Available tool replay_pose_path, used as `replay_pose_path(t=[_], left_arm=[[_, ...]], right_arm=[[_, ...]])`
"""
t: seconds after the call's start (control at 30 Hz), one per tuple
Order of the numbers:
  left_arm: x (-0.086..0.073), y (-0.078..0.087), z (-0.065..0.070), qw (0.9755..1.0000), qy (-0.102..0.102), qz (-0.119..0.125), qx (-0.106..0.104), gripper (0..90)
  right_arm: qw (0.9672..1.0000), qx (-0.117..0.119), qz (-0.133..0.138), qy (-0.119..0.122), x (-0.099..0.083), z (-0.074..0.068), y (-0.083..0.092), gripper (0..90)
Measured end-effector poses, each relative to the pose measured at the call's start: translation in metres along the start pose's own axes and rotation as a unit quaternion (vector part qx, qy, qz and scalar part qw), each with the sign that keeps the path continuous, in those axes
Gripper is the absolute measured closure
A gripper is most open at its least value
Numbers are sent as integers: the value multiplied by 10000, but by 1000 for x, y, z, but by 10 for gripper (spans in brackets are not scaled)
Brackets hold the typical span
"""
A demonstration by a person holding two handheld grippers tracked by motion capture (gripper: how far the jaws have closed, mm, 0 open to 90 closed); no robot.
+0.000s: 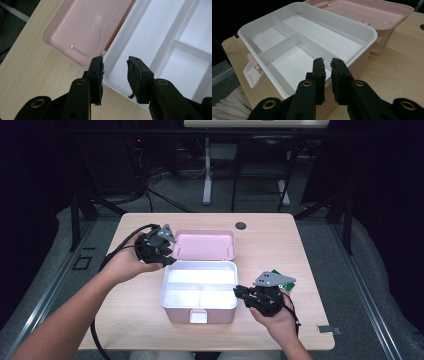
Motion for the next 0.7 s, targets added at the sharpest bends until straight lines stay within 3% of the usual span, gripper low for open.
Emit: replay_pose_path(t=[0.33, 0.53, 0.7], left_arm=[[9, -2, 14, 9992, -336, -155, -178, 681], [14, -6, 22, 9974, -672, -221, -160, 679], [18, -9, 30, 9944, -976, -324, -226, 681]], right_arm=[[9999, -104, -8, -109, -2, 10, 6, 779], [9997, -150, -70, -152, -4, 14, 7, 760], [9997, -199, -65, -144, -5, 17, 8, 739]])
Point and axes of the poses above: each handheld gripper's, and its own axes: y roughly backward along the jaws, x roughly out of its top, z roughly to its right, the point moved 4 cm from there along -y, roughly forward along the jaws, and after that the axes turned 8 degrees about x, right-handed, at the moved point
